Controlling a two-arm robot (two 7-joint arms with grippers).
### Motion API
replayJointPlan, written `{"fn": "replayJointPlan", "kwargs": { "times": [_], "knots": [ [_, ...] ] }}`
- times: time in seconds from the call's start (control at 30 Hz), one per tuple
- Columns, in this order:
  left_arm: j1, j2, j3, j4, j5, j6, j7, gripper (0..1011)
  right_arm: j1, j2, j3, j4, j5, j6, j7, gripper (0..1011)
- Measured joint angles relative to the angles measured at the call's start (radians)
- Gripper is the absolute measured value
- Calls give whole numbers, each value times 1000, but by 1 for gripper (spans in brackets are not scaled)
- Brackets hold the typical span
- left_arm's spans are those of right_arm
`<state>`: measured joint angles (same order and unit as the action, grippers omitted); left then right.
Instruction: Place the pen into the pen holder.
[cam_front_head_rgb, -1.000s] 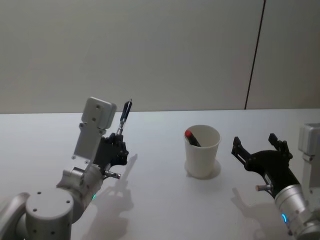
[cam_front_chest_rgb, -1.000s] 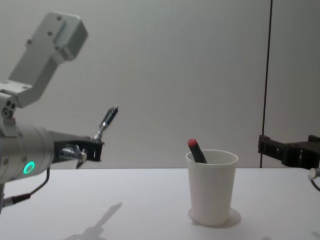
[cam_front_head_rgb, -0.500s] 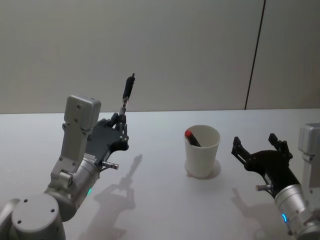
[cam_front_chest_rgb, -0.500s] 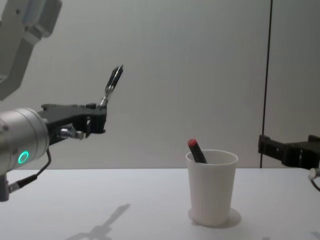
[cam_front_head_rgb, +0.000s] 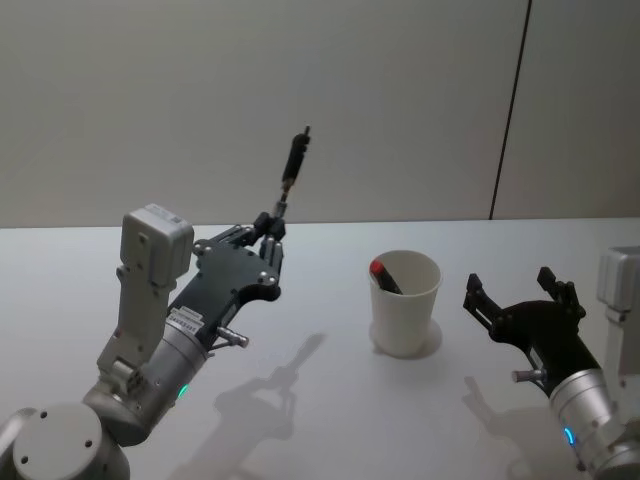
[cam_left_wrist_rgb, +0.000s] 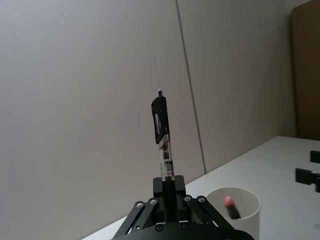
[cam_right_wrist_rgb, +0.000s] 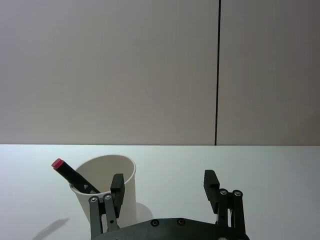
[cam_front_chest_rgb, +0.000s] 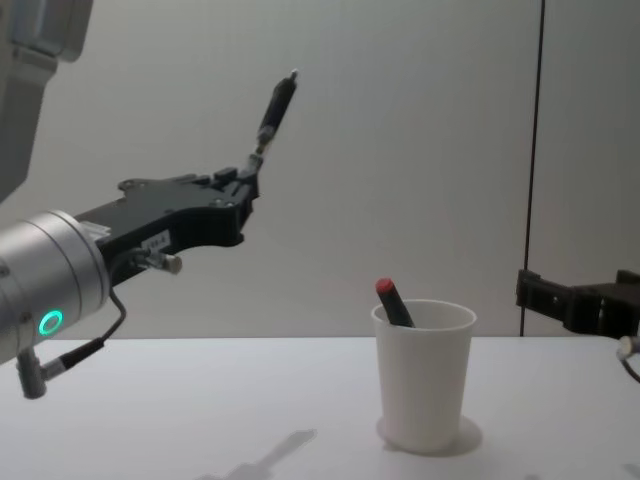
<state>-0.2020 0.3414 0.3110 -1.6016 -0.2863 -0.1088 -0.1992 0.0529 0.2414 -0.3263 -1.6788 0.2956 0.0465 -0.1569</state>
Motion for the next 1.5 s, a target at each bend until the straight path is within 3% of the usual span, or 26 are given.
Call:
{"fn": "replayJointPlan", "kwargs": {
  "times": [0.27, 0.57, 0.87, 1.1, 1.5],
  "knots": [
    [-17, -3, 3, 44, -14, -108, -142, 137, 0, 0, 0, 0, 0, 0, 0, 1002],
    [-46, -11, 9, 97, -13, -190, -286, 137, 0, 0, 0, 0, 0, 0, 0, 1002],
    [-97, -26, 19, 172, 27, -278, -456, 137, 0, 0, 0, 0, 0, 0, 0, 1002],
    [-123, -35, 25, 210, 49, -318, -525, 137, 0, 0, 0, 0, 0, 0, 0, 1002],
    [-145, -43, 30, 242, 67, -353, -583, 137, 0, 0, 0, 0, 0, 0, 4, 1002]
  ]
}}
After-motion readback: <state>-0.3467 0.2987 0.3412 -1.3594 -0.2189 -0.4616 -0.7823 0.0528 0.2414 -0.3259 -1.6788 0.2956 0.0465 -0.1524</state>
